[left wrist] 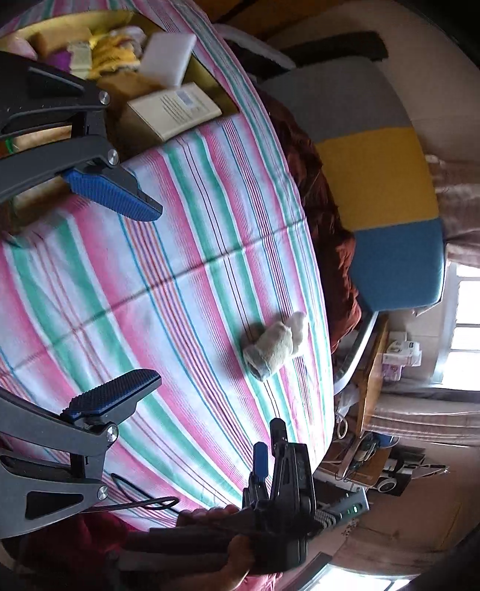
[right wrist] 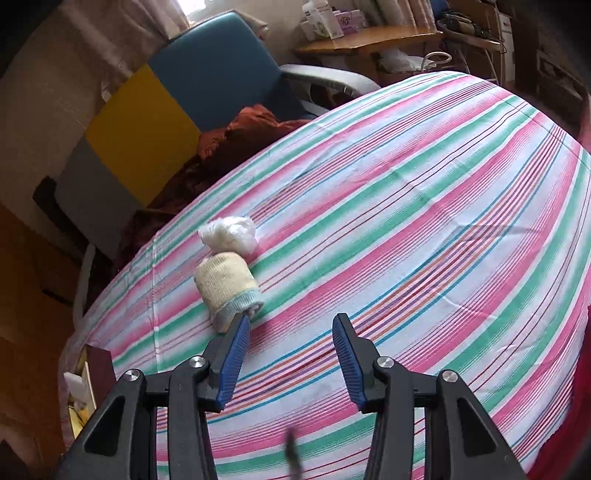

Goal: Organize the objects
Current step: 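Move both grippers from the tray to the sock roll and plastic bundle, then grasp the beige sock roll with the left gripper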

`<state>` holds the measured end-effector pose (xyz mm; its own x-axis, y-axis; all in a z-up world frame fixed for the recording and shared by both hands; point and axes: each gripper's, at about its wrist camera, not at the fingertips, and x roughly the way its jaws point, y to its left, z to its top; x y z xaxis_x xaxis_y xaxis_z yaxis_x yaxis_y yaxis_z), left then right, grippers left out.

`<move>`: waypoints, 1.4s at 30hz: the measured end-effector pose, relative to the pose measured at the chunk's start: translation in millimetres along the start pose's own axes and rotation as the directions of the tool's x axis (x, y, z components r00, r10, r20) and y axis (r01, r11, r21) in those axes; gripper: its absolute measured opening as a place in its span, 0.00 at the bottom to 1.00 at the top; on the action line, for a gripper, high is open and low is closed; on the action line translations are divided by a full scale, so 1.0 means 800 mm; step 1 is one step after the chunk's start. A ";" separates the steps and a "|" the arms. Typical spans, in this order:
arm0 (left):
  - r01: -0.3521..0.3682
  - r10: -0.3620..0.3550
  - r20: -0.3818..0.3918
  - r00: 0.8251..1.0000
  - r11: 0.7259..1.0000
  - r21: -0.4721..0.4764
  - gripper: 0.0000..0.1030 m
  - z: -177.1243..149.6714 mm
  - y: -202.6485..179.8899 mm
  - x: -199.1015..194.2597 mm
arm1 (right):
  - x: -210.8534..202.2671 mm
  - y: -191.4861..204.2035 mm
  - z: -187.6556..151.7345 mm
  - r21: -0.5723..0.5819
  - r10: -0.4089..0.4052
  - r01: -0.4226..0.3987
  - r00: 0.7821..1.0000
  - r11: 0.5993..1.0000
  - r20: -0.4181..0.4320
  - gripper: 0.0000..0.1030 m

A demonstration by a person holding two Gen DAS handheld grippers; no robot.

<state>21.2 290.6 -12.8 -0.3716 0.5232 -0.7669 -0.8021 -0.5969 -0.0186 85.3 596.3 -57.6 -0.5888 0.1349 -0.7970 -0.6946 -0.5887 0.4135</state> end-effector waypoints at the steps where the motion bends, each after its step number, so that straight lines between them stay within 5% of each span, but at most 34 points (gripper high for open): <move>1: 0.007 -0.007 -0.009 1.000 1.000 -0.002 0.80 0.006 -0.003 0.009 | -0.003 -0.002 0.001 0.012 0.006 -0.006 1.000 1.000 0.009 0.46; 19: 0.117 -0.128 -0.121 0.984 0.988 -0.098 0.80 0.131 -0.052 0.164 | -0.011 -0.020 0.008 0.088 0.090 -0.092 0.996 0.992 0.026 0.47; 27: 0.114 -0.159 -0.175 0.972 0.964 -0.242 0.85 0.170 -0.054 0.234 | -0.006 -0.021 0.009 0.104 0.115 -0.114 0.993 0.988 0.002 0.48; 31: 0.099 -0.164 -0.219 0.962 0.955 -0.279 0.75 0.164 -0.046 0.261 | -0.006 -0.024 0.010 0.118 0.121 -0.121 0.993 0.986 0.006 0.47; 33: 0.141 -0.178 -0.162 0.971 0.966 -0.218 0.59 0.158 -0.050 0.250 | -0.007 -0.027 0.011 0.128 0.123 -0.123 0.992 0.984 0.009 0.48; 42: 0.139 -0.165 -0.073 0.984 0.951 -0.274 0.56 0.077 -0.017 0.178 | 0.000 -0.023 0.009 0.106 0.107 -0.105 0.994 0.989 -0.018 0.47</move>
<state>-49.7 410.4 -82.2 -0.1988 0.5687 -0.7982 -0.6866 -0.6620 -0.3006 95.0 612.8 -61.8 -0.6524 0.0568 -0.7557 -0.6691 -0.5114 0.5393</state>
